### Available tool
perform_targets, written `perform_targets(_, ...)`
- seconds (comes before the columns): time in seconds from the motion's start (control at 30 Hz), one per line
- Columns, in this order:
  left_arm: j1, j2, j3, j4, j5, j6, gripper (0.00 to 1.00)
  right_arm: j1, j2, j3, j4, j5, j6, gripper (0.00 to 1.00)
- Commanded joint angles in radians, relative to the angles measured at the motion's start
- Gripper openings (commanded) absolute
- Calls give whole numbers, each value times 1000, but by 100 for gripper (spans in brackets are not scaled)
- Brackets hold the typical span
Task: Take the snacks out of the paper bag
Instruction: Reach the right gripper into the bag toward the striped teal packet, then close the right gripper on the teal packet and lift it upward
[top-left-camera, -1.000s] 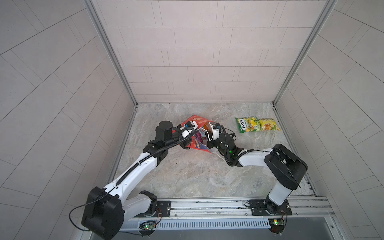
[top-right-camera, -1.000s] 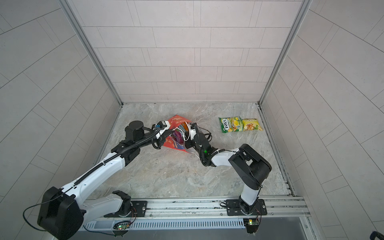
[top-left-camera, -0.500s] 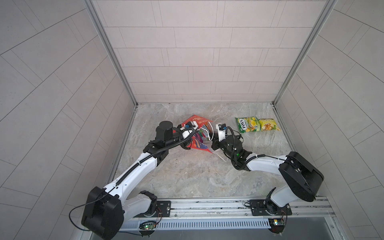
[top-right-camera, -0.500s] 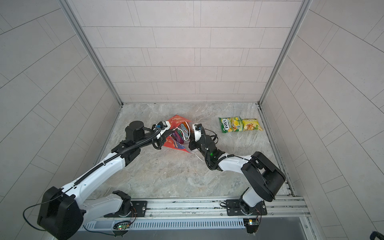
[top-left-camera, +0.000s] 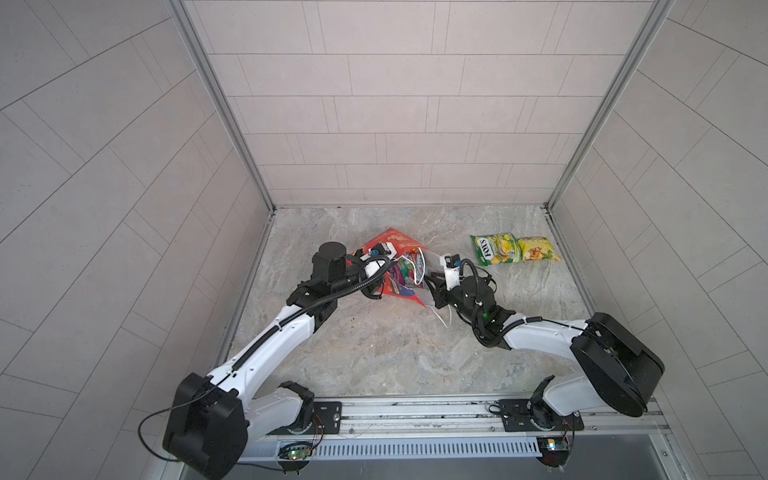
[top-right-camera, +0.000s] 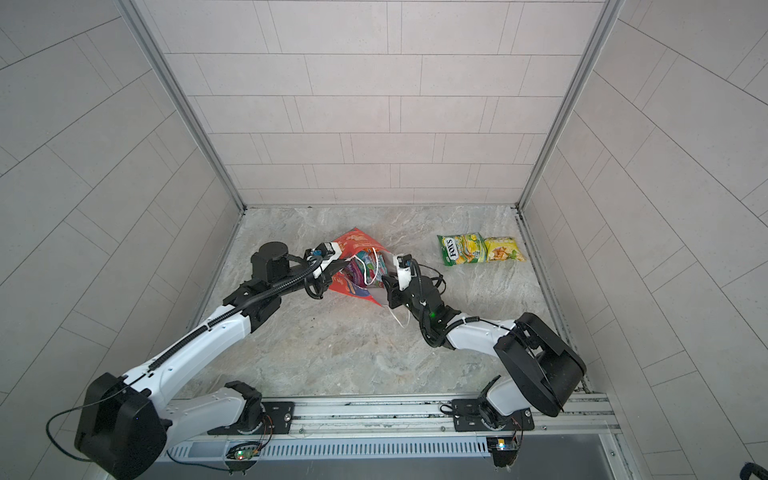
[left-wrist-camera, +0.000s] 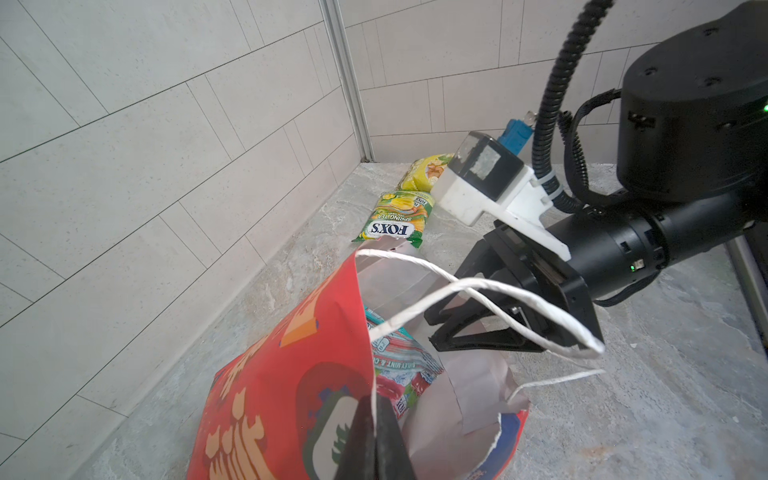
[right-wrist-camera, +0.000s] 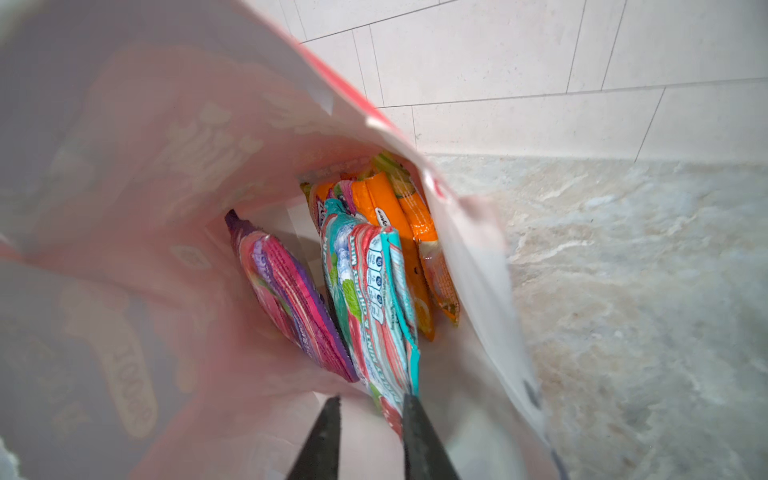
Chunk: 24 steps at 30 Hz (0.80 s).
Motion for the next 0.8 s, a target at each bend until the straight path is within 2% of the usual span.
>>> perform_targets(0.0,-2,-13,2,52,15,6,0,-18,-33,-3,-6,-9,-1,36)
perform_targets(0.1,-2,-11,0,53,17,3,0,-34,-36,7,-15,-9,-12,48)
perform_targets(0.2,-2,-9,1,55,19,3,0,-37,-3,28,-13,-26,-31,52)
perform_targets(0.57,-2,-9,-1,59,22,1,0,-31,153,106,97,6,0,58)
perform_targets(0.77,-1,-8,-2,59,22,0,0,-27,244,144,176,21,24,58)
